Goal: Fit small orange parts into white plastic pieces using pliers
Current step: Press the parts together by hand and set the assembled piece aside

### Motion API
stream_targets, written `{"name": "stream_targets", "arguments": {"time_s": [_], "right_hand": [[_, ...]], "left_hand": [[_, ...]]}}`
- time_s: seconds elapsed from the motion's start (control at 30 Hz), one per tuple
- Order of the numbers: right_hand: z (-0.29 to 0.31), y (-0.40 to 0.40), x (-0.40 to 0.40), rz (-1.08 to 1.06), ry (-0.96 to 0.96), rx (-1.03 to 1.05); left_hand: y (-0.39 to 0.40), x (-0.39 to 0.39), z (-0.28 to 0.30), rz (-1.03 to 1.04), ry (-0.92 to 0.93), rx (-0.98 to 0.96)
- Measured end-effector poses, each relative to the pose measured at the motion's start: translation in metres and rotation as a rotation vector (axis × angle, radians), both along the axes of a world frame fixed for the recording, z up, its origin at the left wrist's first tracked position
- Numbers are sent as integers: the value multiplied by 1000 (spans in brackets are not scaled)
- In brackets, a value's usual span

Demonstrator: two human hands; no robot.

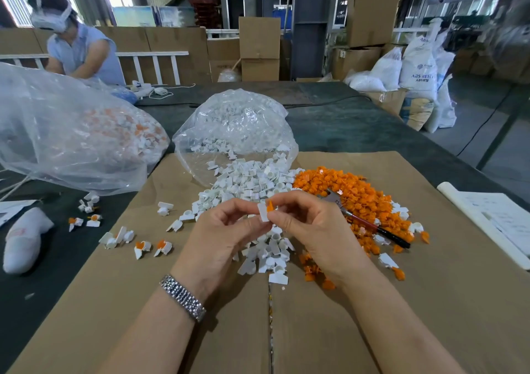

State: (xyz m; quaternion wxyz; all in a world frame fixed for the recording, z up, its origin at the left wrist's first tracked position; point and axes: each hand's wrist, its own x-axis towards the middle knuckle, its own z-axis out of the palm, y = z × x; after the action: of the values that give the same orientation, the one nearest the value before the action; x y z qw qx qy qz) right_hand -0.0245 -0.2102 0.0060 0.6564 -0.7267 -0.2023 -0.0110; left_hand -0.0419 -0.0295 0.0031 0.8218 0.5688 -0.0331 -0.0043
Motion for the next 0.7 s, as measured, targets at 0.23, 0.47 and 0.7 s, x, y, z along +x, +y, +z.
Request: {"name": "stream_targets", "arguments": {"time_s": [0.23, 0.47, 0.7], "right_hand": [[-1, 0, -1, 10, -36, -39], [0, 0, -1, -36, -111, -126], [-1, 1, -2, -16, -80, -91]], "left_hand": [[4, 1, 3, -91, 90, -120], [6, 0, 2, -7, 123, -47], [2, -1, 5, 107, 98, 18]]}}
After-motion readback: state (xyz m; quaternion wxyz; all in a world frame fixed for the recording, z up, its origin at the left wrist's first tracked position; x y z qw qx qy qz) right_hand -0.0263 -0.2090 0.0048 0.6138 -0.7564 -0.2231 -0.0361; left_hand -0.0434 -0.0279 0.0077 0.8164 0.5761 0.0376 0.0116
